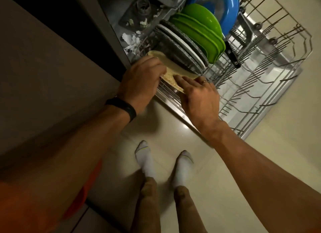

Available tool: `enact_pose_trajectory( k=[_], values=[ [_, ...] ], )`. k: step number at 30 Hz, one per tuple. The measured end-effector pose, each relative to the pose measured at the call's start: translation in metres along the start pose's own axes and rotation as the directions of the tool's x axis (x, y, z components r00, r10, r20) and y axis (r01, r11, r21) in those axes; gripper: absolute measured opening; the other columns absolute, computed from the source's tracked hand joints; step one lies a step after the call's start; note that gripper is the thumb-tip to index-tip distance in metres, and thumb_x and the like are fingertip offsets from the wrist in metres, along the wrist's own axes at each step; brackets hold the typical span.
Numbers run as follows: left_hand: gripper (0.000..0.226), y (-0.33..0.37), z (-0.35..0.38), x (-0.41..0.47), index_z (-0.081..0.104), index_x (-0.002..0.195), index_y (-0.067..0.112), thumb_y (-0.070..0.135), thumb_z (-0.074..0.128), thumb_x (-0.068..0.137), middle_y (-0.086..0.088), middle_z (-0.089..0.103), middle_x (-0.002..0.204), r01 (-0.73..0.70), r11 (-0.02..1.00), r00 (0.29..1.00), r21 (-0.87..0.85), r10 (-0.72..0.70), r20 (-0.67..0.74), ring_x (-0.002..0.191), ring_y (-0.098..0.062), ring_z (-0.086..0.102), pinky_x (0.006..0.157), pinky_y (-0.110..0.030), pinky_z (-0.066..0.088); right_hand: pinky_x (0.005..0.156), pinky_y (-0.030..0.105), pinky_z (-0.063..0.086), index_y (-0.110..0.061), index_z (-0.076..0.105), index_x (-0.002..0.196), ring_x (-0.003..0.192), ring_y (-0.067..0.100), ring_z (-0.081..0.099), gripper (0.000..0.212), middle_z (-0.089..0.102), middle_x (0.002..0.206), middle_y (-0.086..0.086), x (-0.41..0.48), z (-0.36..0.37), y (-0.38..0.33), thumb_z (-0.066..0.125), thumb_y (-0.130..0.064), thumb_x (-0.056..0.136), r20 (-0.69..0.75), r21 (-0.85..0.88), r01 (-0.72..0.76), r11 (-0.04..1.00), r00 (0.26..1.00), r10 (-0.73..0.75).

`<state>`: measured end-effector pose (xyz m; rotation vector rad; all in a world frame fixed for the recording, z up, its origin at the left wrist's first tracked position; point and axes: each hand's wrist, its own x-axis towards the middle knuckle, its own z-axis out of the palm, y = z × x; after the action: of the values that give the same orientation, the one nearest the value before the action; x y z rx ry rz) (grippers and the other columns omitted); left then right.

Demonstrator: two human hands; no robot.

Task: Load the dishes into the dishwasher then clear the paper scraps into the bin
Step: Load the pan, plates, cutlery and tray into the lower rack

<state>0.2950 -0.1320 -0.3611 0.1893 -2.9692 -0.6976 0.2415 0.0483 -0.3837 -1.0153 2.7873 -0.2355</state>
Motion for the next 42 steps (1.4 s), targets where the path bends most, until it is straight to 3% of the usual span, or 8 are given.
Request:
enact_pose_trajectory(
  k=[7,13,20,24,29,38,42],
  values=[
    [0.022,-0.006,0.009,0.017,0.073,0.102,0.003,-0.003,0.056,0.089,-0.014,0.069,0.107,-0.01,1.0,1.0,0.017,0.01,0.001,0.109,-0.033,0.06,0.09,-0.032,0.045,0.097,0.045,0.048,-0.029,0.046,0.152,0.123,0.031,0.056,0.053,0.061,0.143,-0.004,0.016,0.008,0.006,0.056,-0.027,0.099,0.051,0.004,-0.016,1.0,0.999,0.016],
    [0.021,-0.009,0.009,0.027,0.071,0.094,0.003,-0.008,0.054,0.087,-0.013,0.068,0.1,-0.015,0.999,0.999,0.028,0.016,-0.034,0.102,-0.034,0.062,0.081,-0.035,0.047,0.1,0.045,0.05,-0.029,0.045,0.153,0.128,0.034,0.056,0.053,0.059,0.145,-0.004,0.025,0.011,0.003,0.055,-0.028,0.101,0.051,0.025,-0.03,0.999,0.998,0.029],
    [0.02,-0.017,0.009,0.033,0.07,0.097,0.004,-0.005,0.053,0.09,-0.012,0.068,0.101,-0.019,0.999,0.999,0.03,0.021,-0.05,0.103,-0.032,0.061,0.082,-0.035,0.05,0.087,0.047,0.055,-0.029,0.049,0.15,0.124,0.037,0.058,0.053,0.065,0.138,-0.004,0.034,0.002,-0.004,0.057,-0.023,0.098,0.07,0.056,-0.049,0.997,0.997,0.045],
    [0.02,-0.025,0.011,0.036,0.07,0.099,0.005,-0.007,0.056,0.092,-0.011,0.067,0.101,-0.019,0.999,0.998,0.033,0.021,-0.059,0.103,-0.03,0.06,0.083,-0.037,0.054,0.085,0.047,0.055,-0.032,0.042,0.154,0.128,0.035,0.056,0.055,0.066,0.135,-0.003,0.042,-0.003,-0.011,0.056,-0.026,0.101,0.122,0.012,-0.061,0.998,0.991,0.059],
    [0.022,-0.033,0.01,0.045,0.069,0.099,0.004,-0.006,0.05,0.094,-0.012,0.065,0.1,-0.027,0.999,0.997,0.031,0.029,-0.068,0.1,-0.03,0.061,0.083,-0.038,0.054,0.082,0.044,0.055,-0.033,0.041,0.154,0.113,0.029,0.062,0.053,0.07,0.126,-0.004,0.054,0.0,-0.018,0.053,-0.022,0.103,0.101,-0.01,-0.077,0.997,0.992,0.077],
    [0.024,-0.051,0.011,0.055,0.067,0.102,0.005,-0.011,0.05,0.093,-0.013,0.066,0.104,0.041,0.997,0.999,0.061,-0.043,0.022,0.094,-0.032,0.063,0.08,-0.046,0.057,0.093,0.046,0.048,-0.019,0.045,0.147,0.12,0.035,0.056,0.048,0.069,0.121,0.01,0.072,0.006,-0.035,0.052,-0.007,0.101,0.167,-0.06,-0.077,0.995,0.982,0.086],
    [0.029,-0.055,0.009,0.067,0.067,0.109,0.006,-0.01,0.048,0.094,-0.016,0.068,0.112,0.094,0.991,0.992,0.097,-0.101,0.071,0.103,-0.036,0.065,0.086,-0.049,0.057,0.097,0.046,0.044,-0.017,0.046,0.141,0.119,0.034,0.057,0.051,0.067,0.126,0.009,0.061,0.007,-0.041,0.051,0.001,0.093,0.088,0.01,-0.114,0.993,0.99,0.113]
  ],
)
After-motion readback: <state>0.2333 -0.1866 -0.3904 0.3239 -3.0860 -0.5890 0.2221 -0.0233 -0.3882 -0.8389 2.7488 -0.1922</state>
